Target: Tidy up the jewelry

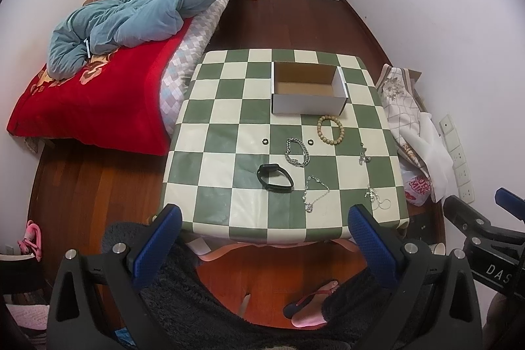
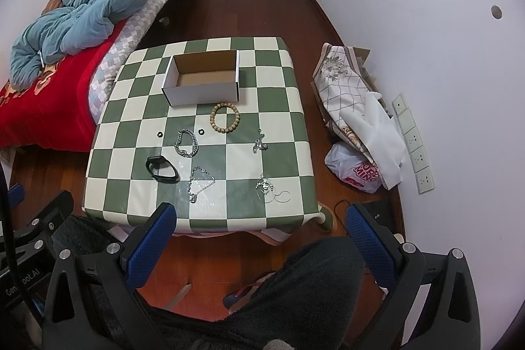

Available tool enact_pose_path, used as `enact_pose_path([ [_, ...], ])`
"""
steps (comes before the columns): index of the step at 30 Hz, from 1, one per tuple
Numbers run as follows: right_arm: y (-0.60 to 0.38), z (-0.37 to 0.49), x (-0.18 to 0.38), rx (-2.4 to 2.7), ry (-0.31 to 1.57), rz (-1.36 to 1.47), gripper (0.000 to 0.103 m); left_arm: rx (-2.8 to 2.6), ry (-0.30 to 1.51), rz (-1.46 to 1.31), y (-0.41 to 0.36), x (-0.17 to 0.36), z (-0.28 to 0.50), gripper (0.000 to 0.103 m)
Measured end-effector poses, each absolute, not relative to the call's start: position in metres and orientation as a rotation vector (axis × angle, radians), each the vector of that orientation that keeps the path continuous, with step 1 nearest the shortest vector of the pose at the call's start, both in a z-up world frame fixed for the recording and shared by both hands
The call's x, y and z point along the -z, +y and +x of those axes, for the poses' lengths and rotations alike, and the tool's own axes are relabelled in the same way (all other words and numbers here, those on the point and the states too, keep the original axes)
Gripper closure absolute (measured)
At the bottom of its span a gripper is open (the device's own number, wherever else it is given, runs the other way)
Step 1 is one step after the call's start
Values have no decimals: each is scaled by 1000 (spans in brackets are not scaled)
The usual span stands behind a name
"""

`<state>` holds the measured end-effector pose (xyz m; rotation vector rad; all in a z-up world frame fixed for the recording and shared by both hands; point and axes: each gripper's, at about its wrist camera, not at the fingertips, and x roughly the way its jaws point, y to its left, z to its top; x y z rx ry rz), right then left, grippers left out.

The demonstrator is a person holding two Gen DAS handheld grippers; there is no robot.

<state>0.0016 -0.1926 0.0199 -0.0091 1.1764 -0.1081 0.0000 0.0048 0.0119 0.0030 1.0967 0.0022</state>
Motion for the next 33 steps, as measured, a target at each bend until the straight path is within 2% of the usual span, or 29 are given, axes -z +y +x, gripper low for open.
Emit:
enact_pose_path([
  [33,-190,0,-31,116,1159,-11,0,-3,1073,3,1,-16,2,0],
])
